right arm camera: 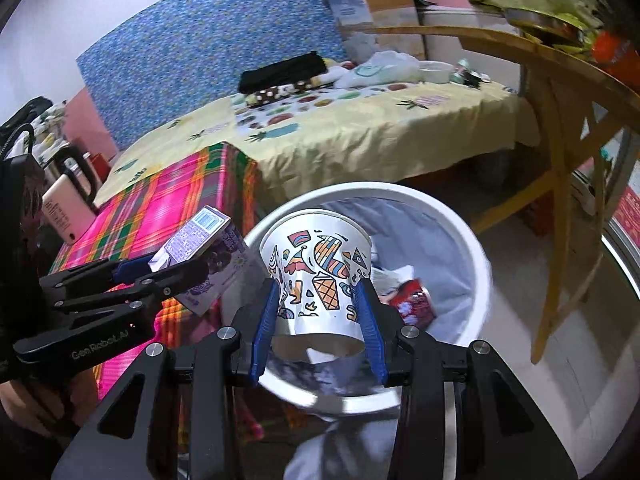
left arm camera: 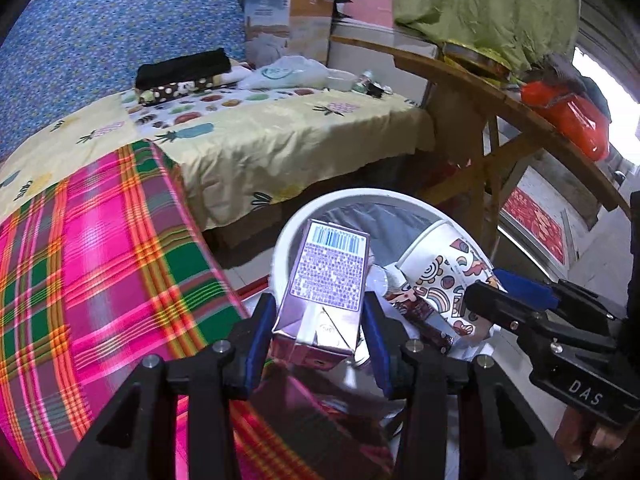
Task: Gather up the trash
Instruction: 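Carry the juice box and paper cup over the white bin and open both grippers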
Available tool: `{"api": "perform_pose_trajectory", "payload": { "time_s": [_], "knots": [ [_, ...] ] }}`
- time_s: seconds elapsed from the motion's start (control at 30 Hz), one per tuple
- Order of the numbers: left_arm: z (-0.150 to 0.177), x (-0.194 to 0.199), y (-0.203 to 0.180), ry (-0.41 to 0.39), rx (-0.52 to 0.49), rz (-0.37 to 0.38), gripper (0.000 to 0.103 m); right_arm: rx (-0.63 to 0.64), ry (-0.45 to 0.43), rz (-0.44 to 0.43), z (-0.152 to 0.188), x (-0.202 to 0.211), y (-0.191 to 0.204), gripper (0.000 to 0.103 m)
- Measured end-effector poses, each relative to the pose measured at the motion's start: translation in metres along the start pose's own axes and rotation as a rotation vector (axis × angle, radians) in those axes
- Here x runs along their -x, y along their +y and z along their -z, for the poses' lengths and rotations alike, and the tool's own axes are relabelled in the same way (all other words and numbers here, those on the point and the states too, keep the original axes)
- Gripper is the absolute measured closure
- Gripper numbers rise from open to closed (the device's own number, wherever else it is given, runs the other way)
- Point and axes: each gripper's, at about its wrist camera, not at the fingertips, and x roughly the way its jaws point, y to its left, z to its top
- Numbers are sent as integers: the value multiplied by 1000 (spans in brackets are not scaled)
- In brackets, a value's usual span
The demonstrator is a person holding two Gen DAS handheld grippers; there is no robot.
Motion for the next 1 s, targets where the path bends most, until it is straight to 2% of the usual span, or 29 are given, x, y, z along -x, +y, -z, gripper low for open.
{"api": "perform_pose_trajectory", "payload": {
  "time_s": [0.23, 0.5, 0.63, 1.0],
  "knots": [
    [-6, -24, -15, 30, -22, 12, 57, -16, 18, 22, 3, -7, -10, 62],
    [-14, -42, -13, 42, -6, 28, 57, -29, 57, 33, -1, -18, -21, 62],
    [-15, -43, -10, 36, 10, 23, 47, -25, 59, 36, -1, -20, -22, 61],
    [-12, -31, -6, 26, 15, 25, 47, -30, 30, 42, 0, -12, -24, 61]
  ]
}}
